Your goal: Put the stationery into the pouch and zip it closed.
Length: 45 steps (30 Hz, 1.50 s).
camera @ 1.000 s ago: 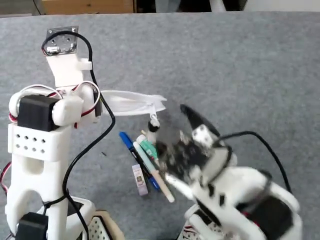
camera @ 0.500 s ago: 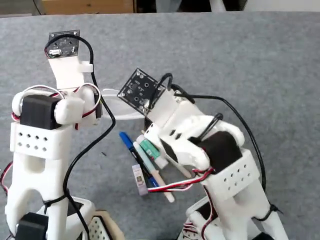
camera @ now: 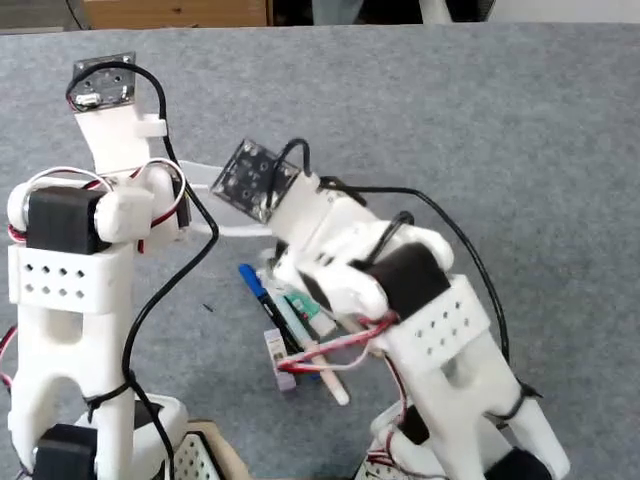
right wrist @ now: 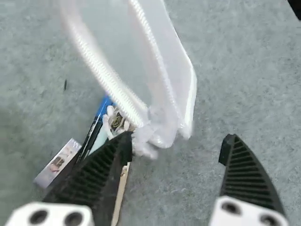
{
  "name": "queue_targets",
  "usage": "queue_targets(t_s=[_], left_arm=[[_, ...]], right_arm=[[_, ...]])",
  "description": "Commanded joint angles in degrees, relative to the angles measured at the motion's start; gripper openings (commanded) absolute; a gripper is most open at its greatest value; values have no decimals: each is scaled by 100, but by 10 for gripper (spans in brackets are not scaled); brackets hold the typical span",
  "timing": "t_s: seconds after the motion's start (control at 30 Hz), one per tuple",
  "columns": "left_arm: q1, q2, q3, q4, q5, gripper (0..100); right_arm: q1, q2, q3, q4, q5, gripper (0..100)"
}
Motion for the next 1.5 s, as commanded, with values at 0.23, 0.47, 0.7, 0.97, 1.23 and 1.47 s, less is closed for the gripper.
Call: queue_targets(t_s=[0.23, 0.47, 0.7, 0.97, 1.23, 1.47], left_arm=[[-40, 580, -207, 35, -9, 27], [-40, 580, 119, 35, -167, 27], [-31, 580, 154, 44, -167, 27], [-31, 589, 154, 35, -167, 27], [-31, 607, 145, 35, -167, 27], [-31, 598, 145, 35, -167, 27]], right_arm=[[-448, -1209, 259, 343, 308, 307], [-114, -1182, 708, -484, 835, 307], [316, -224, 716, -1160, 1336, 307], [378, 1042, 66, -1336, 1442, 158], [387, 1393, -224, -1336, 1389, 43], [387, 1015, -338, -1292, 1389, 13]])
